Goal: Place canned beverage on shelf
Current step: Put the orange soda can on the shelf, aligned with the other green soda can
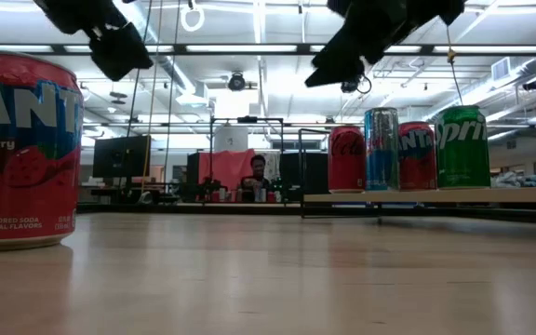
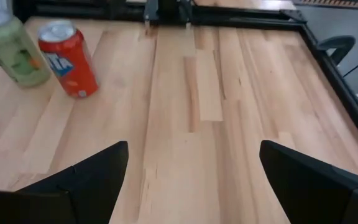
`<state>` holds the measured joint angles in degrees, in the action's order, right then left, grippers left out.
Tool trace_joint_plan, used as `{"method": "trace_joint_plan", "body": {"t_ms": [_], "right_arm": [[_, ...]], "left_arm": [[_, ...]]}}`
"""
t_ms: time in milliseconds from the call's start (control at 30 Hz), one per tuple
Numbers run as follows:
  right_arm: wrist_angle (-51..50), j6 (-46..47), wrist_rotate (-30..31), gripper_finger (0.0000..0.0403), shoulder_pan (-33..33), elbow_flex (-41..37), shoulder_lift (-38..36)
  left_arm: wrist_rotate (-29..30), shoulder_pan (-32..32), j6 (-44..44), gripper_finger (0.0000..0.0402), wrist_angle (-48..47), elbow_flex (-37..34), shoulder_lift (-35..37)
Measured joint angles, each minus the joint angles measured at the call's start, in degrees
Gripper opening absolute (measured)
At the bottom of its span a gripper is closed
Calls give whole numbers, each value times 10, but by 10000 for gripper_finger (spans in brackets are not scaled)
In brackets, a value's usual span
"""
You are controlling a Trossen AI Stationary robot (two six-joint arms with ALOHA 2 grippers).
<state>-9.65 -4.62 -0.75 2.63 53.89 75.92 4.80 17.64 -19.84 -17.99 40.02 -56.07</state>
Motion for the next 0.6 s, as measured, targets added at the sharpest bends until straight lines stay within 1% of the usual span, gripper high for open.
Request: {"method": "trace_joint_plan", "body": {"t_ms": [167,300,400,533,600], "right_arm": [[19,0,36,375,-26,0,45],[32,3,62,375,-50,0,62],[42,17,75,375,-63,0,76],[61,31,88,375,-81,0,108],[78,29,101,375,-89,0,131]], "left_arm": [[70,57,-20,275,-90,58,-48],[101,91,-43,275,-186,139,-107],[123,105,-59,275,-249,194,-151],[128,109,-88,281,-280,234,-196],[126,111,-103,291,-276,246,-211]]}}
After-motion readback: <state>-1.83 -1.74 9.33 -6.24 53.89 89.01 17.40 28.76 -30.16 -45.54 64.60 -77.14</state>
